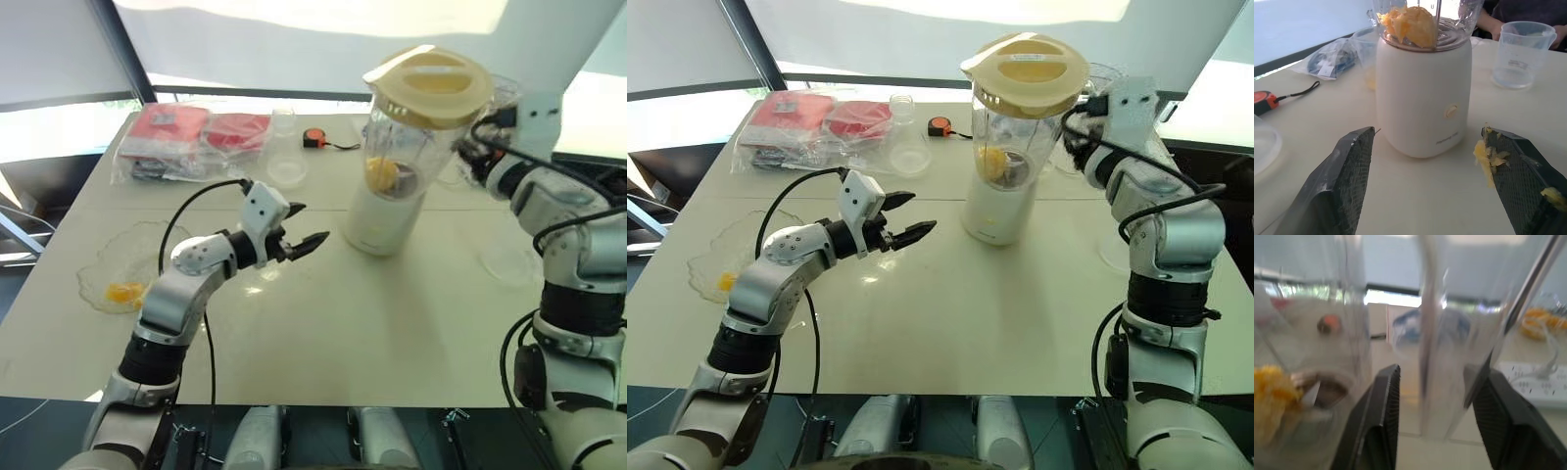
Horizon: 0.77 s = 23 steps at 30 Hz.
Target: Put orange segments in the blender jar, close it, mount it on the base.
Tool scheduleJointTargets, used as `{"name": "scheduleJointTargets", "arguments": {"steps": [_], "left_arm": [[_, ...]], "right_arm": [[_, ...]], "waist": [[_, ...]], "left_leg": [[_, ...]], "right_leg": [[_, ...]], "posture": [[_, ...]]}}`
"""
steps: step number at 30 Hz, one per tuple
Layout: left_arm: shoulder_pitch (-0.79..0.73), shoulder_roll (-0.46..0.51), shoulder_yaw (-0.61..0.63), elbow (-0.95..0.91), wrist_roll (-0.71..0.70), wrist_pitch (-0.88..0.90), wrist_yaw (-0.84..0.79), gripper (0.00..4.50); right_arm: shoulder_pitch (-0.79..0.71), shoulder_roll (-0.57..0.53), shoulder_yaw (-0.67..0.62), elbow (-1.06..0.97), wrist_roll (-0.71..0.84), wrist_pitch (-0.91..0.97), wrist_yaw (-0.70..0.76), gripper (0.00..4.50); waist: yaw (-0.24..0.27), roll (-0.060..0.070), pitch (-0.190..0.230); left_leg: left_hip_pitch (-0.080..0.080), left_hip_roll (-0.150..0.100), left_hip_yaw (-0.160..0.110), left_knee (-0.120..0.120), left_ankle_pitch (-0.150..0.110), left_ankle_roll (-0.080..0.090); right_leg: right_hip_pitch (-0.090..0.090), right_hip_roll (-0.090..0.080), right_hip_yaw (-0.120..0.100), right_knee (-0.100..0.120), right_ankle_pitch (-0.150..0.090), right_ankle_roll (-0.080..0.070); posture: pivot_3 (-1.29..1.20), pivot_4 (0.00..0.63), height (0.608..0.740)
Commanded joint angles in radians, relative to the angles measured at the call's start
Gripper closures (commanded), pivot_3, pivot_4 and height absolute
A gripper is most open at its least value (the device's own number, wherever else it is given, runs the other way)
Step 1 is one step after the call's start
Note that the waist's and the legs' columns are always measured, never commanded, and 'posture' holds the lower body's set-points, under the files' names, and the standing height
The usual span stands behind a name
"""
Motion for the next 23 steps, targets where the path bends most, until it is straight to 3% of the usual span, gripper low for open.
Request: {"name": "scheduleJointTargets", "arguments": {"steps": [1,2,3,7,13,18,23], "left_arm": [[-0.006,-0.005,0.025,-0.014,0.004,-0.035,0.017,0.84],[-0.005,-0.007,0.029,-0.013,0.001,-0.035,0.021,0.84],[-0.004,-0.012,0.037,-0.014,-0.011,-0.031,0.023,0.84],[0.009,-0.011,0.050,-0.028,-0.034,-0.015,0.022,0.84],[0.069,0.031,0.066,-0.063,-0.048,0.009,-0.001,0.84],[0.141,0.098,0.099,-0.131,-0.112,0.083,-0.040,0.84],[0.198,0.135,0.126,-0.186,-0.178,0.159,-0.054,0.84]], "right_arm": [[0.008,-0.033,0.015,-0.007,-0.040,-0.012,0.004,0.72],[0.014,-0.040,0.018,-0.008,-0.050,-0.017,0.003,0.16],[0.020,-0.045,0.019,-0.010,-0.058,-0.019,0.001,0.07],[0.097,-0.078,0.033,-0.071,-0.089,-0.017,0.009,0.07],[0.337,-0.063,-0.006,-0.286,-0.053,0.021,0.051,0.07],[0.620,-0.061,-0.108,-0.501,0.011,-0.217,0.214,0.07],[0.823,0.013,-0.243,-0.575,0.093,-0.326,0.277,0.07]], "waist": [[0.000,0.000,0.000],[0.000,0.001,0.001],[0.000,0.001,0.001],[0.001,0.001,0.000],[0.001,0.001,0.000],[0.000,0.001,0.001],[0.001,0.000,0.001]], "left_leg": [[0.000,0.000,0.000,0.000,0.000,0.000],[0.000,0.000,0.000,0.000,0.000,0.000],[-0.001,0.000,0.000,0.000,0.000,0.000],[-0.001,0.000,0.000,0.000,0.000,0.000],[-0.001,0.000,0.000,0.000,0.000,0.000],[-0.001,0.000,-0.001,0.000,0.000,0.000],[0.001,0.001,-0.002,0.002,0.000,0.000]], "right_leg": [[0.000,0.000,0.000,0.000,0.000,0.000],[-0.001,0.000,0.000,0.000,0.000,0.000],[-0.001,0.000,0.000,0.000,0.000,0.000],[-0.001,0.000,0.000,0.000,0.000,0.000],[-0.001,0.000,0.000,-0.001,0.000,0.000],[-0.001,0.001,0.000,0.000,0.000,0.000],[0.002,0.002,0.000,0.000,0.000,0.000]], "posture": [[0.00,0.150,0.740],[0.00,0.150,0.740],[0.00,0.150,0.740],[0.00,0.150,0.740],[0.00,0.150,0.740],[0.00,0.150,0.740],[0.00,0.150,0.740]]}}
